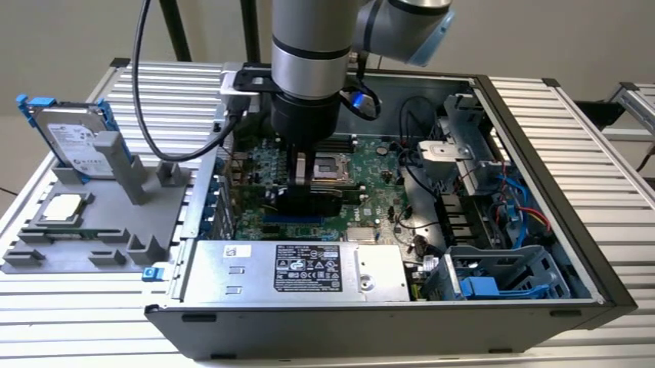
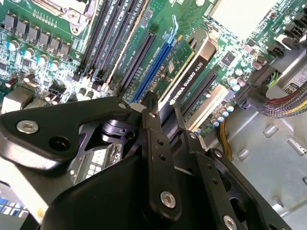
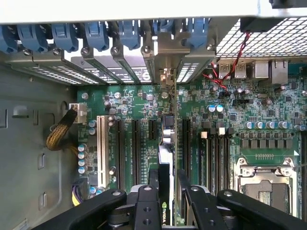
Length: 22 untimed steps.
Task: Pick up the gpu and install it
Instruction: 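Insert the gpu into the slot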
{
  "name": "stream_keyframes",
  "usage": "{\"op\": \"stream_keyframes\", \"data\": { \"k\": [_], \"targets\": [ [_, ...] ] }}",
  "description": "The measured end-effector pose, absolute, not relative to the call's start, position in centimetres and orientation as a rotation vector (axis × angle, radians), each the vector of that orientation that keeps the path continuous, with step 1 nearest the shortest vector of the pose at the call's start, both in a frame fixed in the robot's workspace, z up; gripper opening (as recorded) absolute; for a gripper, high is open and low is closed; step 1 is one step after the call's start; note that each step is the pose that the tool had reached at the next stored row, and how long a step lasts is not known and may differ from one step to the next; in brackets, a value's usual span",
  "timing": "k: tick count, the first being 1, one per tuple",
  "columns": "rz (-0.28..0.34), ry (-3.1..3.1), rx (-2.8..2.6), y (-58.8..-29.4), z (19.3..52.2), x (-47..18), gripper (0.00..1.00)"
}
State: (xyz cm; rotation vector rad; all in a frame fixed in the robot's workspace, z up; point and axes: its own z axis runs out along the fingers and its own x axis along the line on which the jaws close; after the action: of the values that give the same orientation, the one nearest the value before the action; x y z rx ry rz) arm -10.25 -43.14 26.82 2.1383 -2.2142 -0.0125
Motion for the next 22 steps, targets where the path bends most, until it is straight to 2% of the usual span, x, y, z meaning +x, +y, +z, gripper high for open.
{"op": "stream_keyframes", "data": {
  "k": [22],
  "targets": [
    [-0.012,-2.211,2.142,-43.03,26.44,-10.25,0.00]
  ]
}}
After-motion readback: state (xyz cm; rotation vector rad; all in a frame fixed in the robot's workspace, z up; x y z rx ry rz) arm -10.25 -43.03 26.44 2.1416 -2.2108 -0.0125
